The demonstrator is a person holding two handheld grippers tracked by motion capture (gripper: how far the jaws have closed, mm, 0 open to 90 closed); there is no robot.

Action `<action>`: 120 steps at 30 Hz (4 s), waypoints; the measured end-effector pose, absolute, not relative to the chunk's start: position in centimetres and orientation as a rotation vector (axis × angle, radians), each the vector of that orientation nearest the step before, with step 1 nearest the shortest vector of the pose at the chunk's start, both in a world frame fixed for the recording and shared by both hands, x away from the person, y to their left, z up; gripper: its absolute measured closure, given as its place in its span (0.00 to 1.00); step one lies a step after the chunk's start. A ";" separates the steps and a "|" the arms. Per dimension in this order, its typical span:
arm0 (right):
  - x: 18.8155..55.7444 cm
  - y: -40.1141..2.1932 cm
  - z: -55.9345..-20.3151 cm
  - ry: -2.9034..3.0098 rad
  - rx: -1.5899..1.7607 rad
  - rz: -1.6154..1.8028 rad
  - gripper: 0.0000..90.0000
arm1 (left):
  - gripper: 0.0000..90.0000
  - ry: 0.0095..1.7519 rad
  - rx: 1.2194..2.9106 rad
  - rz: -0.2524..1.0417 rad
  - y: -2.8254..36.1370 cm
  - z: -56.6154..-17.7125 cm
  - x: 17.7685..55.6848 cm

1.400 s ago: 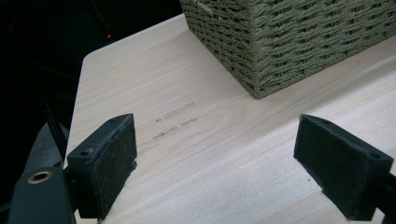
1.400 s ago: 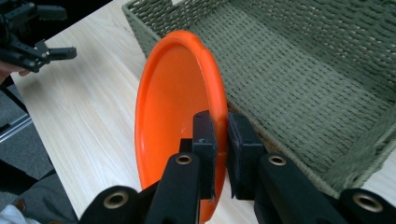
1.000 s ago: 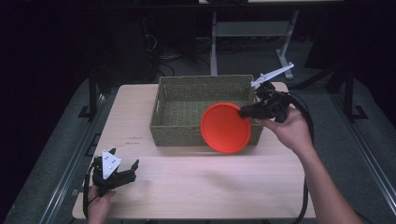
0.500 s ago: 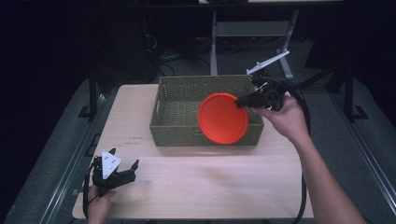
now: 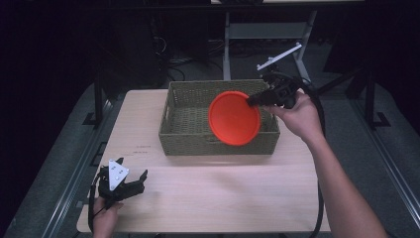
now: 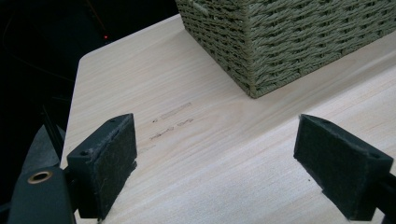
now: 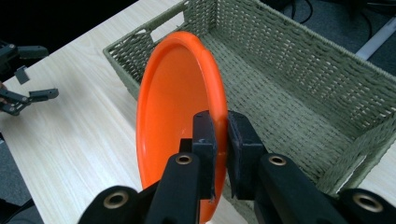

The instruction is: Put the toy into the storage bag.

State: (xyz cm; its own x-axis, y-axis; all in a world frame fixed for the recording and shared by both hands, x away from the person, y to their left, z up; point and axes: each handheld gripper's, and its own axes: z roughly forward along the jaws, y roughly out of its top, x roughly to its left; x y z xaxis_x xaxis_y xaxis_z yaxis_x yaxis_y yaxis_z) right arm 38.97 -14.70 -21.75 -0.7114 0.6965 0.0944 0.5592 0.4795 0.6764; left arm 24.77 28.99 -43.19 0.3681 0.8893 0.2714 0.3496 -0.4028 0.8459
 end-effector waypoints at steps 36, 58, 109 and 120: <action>44.2 -14.1 -21.4 2.451 1.217 0.961 0.92 | 0.14 1.060 1.924 0.983 28.9 -43.2 24.7; 47.3 -15.5 -25.4 2.410 1.382 0.927 0.92 | 0.14 1.065 1.916 0.975 29.0 -43.1 24.7; 49.4 -14.3 -31.8 2.456 1.508 0.864 0.91 | 0.14 1.059 1.929 0.980 28.9 -43.2 24.7; 49.6 -13.6 -33.3 2.493 1.514 0.865 0.91 | 0.14 1.058 1.927 0.981 28.9 -43.2 24.7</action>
State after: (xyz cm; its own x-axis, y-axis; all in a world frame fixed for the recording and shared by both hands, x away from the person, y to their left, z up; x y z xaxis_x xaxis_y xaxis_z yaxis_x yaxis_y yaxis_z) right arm 49.62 -13.64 -33.27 -0.5010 0.8418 0.2009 0.7852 0.3445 0.5145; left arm 24.66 28.89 -43.17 0.3744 0.8860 0.2736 0.3399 -0.4056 0.8485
